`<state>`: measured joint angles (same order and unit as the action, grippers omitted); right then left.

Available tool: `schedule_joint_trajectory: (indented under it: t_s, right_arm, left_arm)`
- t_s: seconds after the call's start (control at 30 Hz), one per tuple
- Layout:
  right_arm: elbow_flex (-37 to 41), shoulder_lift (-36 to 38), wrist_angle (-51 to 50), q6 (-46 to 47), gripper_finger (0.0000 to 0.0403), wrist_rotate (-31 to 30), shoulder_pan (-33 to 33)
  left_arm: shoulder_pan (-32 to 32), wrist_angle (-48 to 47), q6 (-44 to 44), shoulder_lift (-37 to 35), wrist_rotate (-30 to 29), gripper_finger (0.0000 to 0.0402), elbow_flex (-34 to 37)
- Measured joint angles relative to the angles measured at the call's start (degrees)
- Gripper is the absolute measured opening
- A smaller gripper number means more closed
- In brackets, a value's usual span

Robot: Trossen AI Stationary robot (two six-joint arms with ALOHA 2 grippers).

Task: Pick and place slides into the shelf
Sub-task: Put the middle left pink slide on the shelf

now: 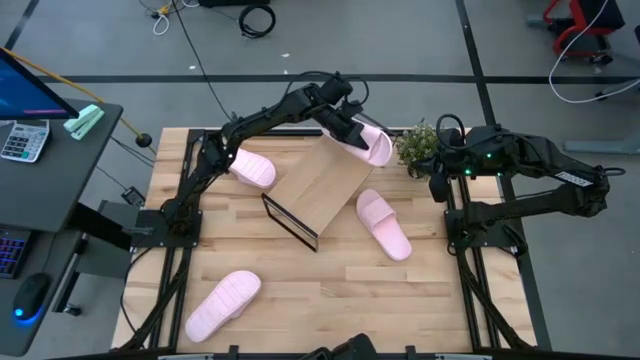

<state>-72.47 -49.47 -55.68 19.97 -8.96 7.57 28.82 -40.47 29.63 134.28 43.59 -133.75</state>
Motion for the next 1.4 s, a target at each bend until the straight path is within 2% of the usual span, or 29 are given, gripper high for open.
schedule_joint_trajectory:
  t_s: [0.7,1.1,1.4]
  right_arm:
    - [0.00,0.02,0.00,0.02,0.0010,0.01,0.00]
    - [0.00,0.02,-0.01,0.94,0.0011,-0.02,0.02]
    - [0.00,0.02,-0.01,1.05,0.0012,0.00,0.00]
  left_arm:
    - [-0.07,0.06,-0.02,0.78,-1.39,0.0020,0.01]
    - [-1.48,5.09,1.54,1.38,-1.29,0.0020,0.02]
    - [-2.06,3.86,1.33,1.38,-1.25,0.0025,0.02]
